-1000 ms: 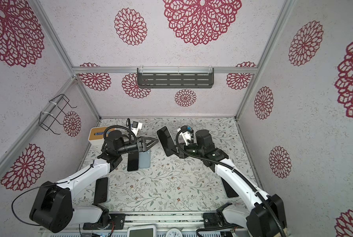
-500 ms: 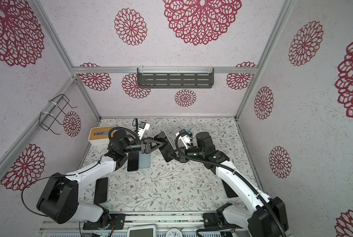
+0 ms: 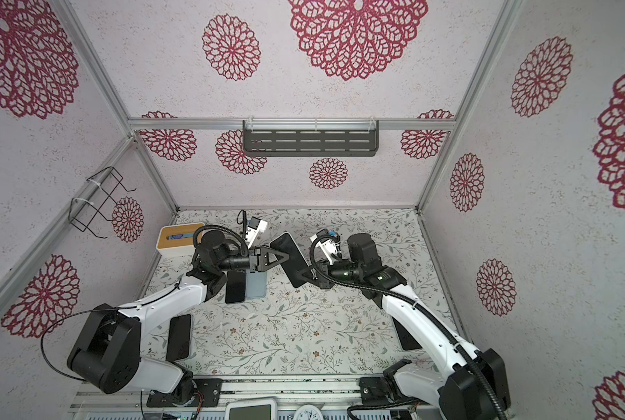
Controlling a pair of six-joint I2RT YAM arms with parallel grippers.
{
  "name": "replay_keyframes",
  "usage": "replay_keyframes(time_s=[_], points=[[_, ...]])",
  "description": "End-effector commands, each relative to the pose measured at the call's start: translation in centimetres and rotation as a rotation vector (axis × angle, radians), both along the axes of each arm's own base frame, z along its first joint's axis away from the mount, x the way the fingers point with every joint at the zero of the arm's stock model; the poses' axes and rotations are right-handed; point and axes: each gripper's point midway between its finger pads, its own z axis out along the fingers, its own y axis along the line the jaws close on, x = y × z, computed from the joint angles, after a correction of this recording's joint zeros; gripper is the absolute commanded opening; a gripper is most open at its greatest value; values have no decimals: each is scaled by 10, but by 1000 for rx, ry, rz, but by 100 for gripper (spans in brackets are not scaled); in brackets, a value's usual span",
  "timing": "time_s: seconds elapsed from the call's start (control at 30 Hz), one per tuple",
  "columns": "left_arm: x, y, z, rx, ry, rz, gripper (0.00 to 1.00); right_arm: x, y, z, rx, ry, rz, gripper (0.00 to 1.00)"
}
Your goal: Take the phone out of the phone case
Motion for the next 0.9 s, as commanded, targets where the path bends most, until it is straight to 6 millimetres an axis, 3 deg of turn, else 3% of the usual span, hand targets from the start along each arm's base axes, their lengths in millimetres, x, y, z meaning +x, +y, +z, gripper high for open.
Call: replay_keyframes(time_s=[0.0, 0.07, 0.17, 0.23, 0.33, 0.47, 0.63, 0.73, 0.87], points=[[-8, -5, 14, -36, -66, -45, 24, 5, 2, 20, 26, -86, 5, 0], [-8, -5, 18, -46, -69, -44, 19, 6, 3, 19, 29, -92, 5, 0], [-5, -2, 27, -55, -80, -13, 11, 10, 2, 22, 42, -106, -19, 32], [4, 3, 37, -51, -91, 63, 5, 15, 1, 25, 68, -113, -59, 66], [26, 21, 55, -13, -106, 283, 0, 26, -10, 32, 114, -156, -199, 87], [48, 63, 89, -40, -100, 631, 0, 32, -32, 51, 278, -200, -373, 93], [38, 97, 130, -254, -139, 825, 0, 25, -34, 66, 516, -163, -408, 93], [29, 102, 144, -390, -149, 854, 0, 17, -18, 77, 579, -176, -375, 93], [21, 90, 155, -441, -146, 822, 0, 12, -6, 97, 629, -237, -359, 93]])
